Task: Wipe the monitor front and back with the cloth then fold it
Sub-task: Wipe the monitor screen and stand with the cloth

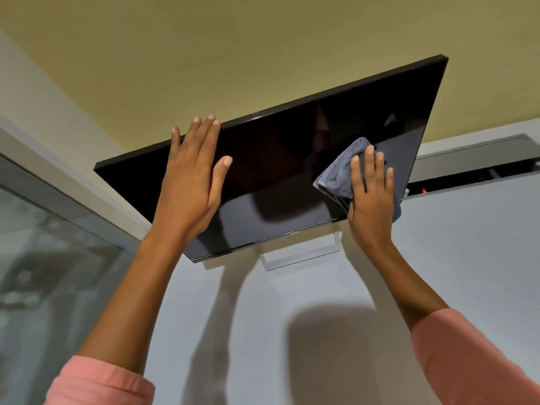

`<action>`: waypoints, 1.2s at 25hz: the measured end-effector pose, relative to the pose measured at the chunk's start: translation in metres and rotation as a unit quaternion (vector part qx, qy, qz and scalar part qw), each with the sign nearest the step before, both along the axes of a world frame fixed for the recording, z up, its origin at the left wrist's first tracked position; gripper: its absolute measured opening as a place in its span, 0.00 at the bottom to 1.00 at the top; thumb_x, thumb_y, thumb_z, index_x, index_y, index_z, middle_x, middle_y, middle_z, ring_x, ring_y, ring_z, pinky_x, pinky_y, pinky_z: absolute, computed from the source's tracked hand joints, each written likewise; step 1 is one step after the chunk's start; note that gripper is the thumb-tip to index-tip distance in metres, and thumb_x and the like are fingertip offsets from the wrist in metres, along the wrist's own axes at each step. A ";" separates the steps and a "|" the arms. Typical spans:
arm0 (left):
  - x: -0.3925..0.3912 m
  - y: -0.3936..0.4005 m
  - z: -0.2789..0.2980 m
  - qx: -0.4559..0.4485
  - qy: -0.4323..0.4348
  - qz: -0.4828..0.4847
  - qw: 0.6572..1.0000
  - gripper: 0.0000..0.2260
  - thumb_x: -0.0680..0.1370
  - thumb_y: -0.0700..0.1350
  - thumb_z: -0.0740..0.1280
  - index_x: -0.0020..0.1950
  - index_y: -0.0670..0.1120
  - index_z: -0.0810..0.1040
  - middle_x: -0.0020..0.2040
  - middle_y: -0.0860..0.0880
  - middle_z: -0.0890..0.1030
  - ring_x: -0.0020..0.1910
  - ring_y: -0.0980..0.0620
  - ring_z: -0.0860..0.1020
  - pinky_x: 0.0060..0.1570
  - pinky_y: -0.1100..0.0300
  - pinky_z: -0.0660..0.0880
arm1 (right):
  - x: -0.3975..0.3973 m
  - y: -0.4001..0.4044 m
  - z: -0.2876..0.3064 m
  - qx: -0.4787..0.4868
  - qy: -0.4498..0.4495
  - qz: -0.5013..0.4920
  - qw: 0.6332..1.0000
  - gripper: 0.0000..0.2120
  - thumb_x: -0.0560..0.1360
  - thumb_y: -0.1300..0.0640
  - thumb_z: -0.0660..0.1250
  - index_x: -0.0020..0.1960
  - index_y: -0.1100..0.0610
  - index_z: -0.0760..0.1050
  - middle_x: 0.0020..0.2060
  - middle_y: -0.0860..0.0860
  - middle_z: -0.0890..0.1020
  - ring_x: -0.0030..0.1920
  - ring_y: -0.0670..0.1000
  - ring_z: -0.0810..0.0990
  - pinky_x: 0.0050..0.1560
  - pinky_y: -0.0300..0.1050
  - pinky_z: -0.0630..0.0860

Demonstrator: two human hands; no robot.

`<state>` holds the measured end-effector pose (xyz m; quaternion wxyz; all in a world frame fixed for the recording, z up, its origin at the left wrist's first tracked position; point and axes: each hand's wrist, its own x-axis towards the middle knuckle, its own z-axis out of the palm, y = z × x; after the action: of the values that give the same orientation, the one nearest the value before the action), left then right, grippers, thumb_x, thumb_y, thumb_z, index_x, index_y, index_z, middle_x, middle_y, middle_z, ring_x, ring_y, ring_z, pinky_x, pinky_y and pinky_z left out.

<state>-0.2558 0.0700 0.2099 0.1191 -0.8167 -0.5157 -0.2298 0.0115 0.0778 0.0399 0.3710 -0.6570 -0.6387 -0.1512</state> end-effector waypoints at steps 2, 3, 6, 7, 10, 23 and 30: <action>0.002 0.002 0.004 -0.007 -0.002 -0.024 1.000 0.24 0.82 0.50 0.50 0.74 0.39 0.60 0.74 0.42 0.63 0.75 0.47 0.56 0.75 0.51 0.44 | -0.021 -0.009 -0.005 -0.053 0.111 -0.069 0.990 0.38 0.71 0.73 0.58 0.77 0.57 0.47 0.76 0.58 0.51 0.76 0.61 0.49 0.72 0.62 0.57; 0.002 0.004 0.005 -0.008 -0.001 -0.033 0.999 0.23 0.82 0.50 0.50 0.75 0.40 0.59 0.74 0.42 0.63 0.75 0.47 0.56 0.75 0.52 0.44 | -0.032 -0.014 -0.011 -0.074 0.170 -0.088 0.979 0.38 0.72 0.72 0.58 0.77 0.56 0.46 0.77 0.57 0.49 0.76 0.60 0.49 0.71 0.62 0.59; 0.001 0.007 0.003 -0.010 0.004 -0.049 0.999 0.24 0.82 0.50 0.51 0.75 0.40 0.58 0.74 0.42 0.62 0.76 0.48 0.54 0.75 0.52 0.43 | -0.081 -0.033 -0.028 -0.087 0.397 -0.047 0.913 0.36 0.76 0.69 0.56 0.77 0.51 0.42 0.77 0.52 0.46 0.76 0.56 0.48 0.73 0.56 0.59; 0.000 0.008 0.002 -0.008 0.007 -0.053 0.999 0.24 0.82 0.50 0.51 0.75 0.40 0.58 0.75 0.42 0.62 0.76 0.49 0.54 0.75 0.53 0.43 | -0.099 -0.040 -0.026 -0.086 0.469 -0.012 0.879 0.36 0.77 0.68 0.54 0.77 0.49 0.41 0.77 0.51 0.47 0.76 0.54 0.50 0.74 0.53 0.56; 0.001 0.010 0.003 0.000 0.015 -0.066 0.998 0.24 0.82 0.50 0.51 0.75 0.40 0.58 0.74 0.42 0.62 0.75 0.48 0.56 0.75 0.53 0.44 | -0.139 -0.051 -0.012 -0.073 0.530 0.027 0.844 0.37 0.76 0.68 0.53 0.77 0.47 0.40 0.77 0.51 0.48 0.76 0.52 0.51 0.74 0.47 0.50; 0.047 0.031 0.009 0.025 0.067 -0.129 0.989 0.24 0.82 0.52 0.49 0.75 0.41 0.60 0.74 0.43 0.64 0.74 0.48 0.59 0.75 0.50 0.45 | -0.016 0.012 0.005 -0.074 0.534 -0.193 0.820 0.32 0.80 0.65 0.55 0.77 0.56 0.41 0.77 0.56 0.51 0.73 0.60 0.61 0.67 0.52 0.66; 0.069 0.035 -0.004 0.075 0.090 -0.097 0.988 0.24 0.83 0.51 0.50 0.75 0.40 0.57 0.74 0.42 0.62 0.75 0.46 0.58 0.74 0.48 0.44 | -0.087 -0.007 0.003 -0.157 0.551 -0.164 0.803 0.31 0.80 0.64 0.53 0.77 0.59 0.40 0.77 0.56 0.47 0.73 0.61 0.61 0.69 0.50 0.64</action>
<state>-0.1869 0.1046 0.2061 0.2032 -0.8690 -0.4028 -0.2033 -0.0757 0.0705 0.0428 0.5218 -0.7740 -0.2243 0.2800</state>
